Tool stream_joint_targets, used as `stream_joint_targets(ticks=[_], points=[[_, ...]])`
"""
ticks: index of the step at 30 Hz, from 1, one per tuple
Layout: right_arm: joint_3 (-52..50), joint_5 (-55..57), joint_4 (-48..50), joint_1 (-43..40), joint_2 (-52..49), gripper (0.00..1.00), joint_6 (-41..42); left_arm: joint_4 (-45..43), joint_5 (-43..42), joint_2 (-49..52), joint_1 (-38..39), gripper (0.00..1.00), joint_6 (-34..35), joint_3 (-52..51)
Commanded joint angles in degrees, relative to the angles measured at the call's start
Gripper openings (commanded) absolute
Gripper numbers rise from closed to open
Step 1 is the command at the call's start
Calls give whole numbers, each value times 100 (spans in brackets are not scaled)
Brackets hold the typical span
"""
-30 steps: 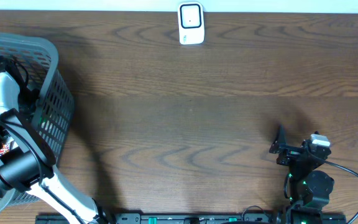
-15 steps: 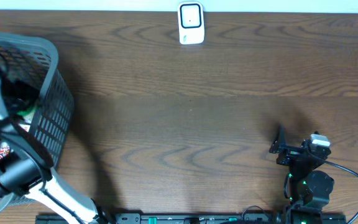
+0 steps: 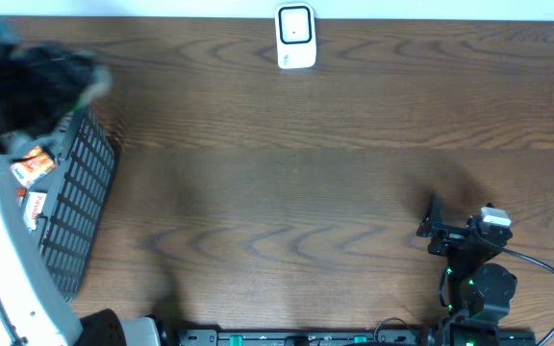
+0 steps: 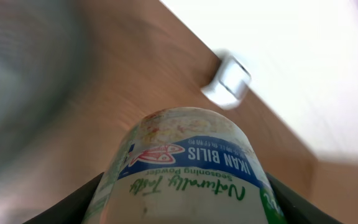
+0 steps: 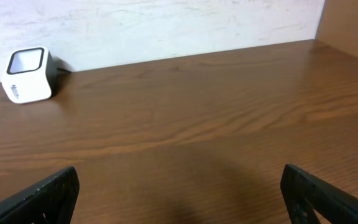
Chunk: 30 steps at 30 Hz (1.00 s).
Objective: Scan the item barcode
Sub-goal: 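Carry the jar with the left gripper and set it upright mid-table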
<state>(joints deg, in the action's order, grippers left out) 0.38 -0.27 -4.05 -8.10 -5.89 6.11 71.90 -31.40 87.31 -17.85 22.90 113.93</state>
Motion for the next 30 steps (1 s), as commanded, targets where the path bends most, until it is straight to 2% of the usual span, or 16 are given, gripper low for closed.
stream_joint_targets(ticks=[1, 2, 7, 12, 15, 18, 25, 28, 30], points=[[-7, -7, -24, 31, 24, 99, 70, -79, 81, 105, 1453, 64, -140, 63], [-7, -4, -24, 31, 24, 99, 70, -85, 249, 140, 1674, 64, -140, 59], [-7, -4, -24, 31, 24, 99, 68, -175, 1821, 874, 3934, 64, -170, -46], [-7, -7, -24, 31, 24, 99, 70, -393, 2184, 1810, 5001, 64, -761, -46], [-7, -4, -24, 31, 24, 99, 70, -651, 2184, 2677, 5497, 64, -1460, -46], [-7, -4, -24, 31, 24, 99, 70, -793, 2184, 3206, 5683, 64, -2002, -46], [-7, -7, -24, 31, 24, 99, 70, -946, 2186, 4472, 5838, 64, -3729, -46], [-7, -7, -24, 31, 24, 99, 70, -994, 2188, 4638, 5816, 65, -4076, -46], [-7, -4, -24, 31, 24, 99, 70, -1102, 2308, 4673, 5810, 71, -4179, -46]])
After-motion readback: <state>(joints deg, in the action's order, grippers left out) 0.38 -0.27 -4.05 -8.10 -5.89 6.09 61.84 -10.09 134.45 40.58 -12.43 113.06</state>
